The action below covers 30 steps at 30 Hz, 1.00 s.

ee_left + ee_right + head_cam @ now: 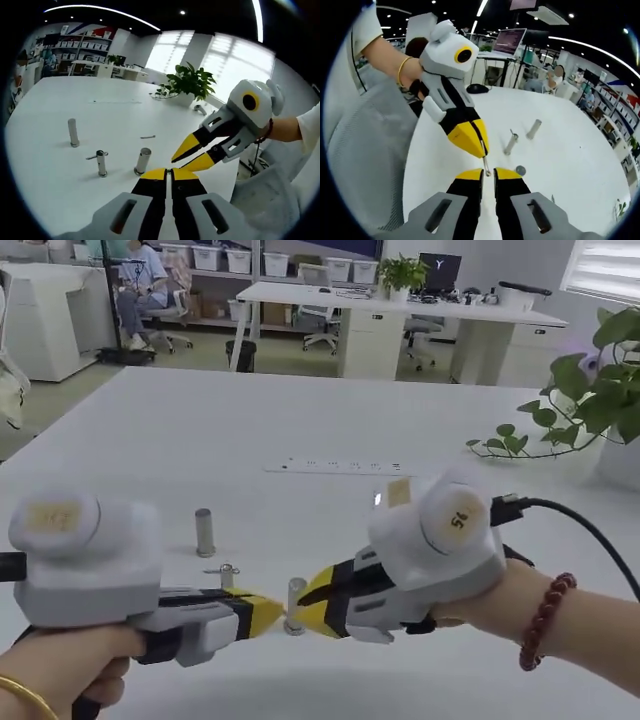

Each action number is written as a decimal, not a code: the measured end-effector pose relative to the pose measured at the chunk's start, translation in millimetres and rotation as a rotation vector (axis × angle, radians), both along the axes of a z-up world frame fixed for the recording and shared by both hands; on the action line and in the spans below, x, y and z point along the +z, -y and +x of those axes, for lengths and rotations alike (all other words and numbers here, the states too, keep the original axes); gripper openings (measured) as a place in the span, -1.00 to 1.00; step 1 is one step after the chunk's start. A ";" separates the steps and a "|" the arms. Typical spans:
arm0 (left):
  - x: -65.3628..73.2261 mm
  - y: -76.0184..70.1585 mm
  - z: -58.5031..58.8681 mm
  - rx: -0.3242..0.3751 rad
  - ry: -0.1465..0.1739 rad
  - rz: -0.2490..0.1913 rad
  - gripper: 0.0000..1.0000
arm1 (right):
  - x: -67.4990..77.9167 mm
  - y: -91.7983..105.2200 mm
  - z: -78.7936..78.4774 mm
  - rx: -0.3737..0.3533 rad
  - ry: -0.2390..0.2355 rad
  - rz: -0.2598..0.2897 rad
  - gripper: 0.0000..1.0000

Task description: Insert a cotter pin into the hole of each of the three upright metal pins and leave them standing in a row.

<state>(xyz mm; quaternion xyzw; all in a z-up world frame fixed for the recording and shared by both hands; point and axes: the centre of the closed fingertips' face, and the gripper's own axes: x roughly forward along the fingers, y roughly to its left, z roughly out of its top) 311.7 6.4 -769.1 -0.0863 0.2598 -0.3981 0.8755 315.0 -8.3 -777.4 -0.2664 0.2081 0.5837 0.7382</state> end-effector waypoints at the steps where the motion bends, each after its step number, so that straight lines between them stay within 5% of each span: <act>1: -0.1 -0.1 -0.2 -0.004 0.005 0.004 -1.00 | -0.1 0.8 -0.2 -0.005 -0.014 0.009 -0.78; 7: 2.4 0.5 -2.6 -0.048 0.051 0.032 -1.00 | 1.0 4.8 -4.3 -0.035 -0.148 0.092 -0.73; 15: 5.9 7.8 -12.5 -0.146 0.112 0.058 -1.00 | 4.9 8.2 -8.4 -0.020 -0.243 0.170 -0.68; 30: 8.1 20.3 -31.6 -0.290 0.180 0.080 -1.00 | -7.9 16.3 -31.7 0.102 -0.317 0.123 -0.70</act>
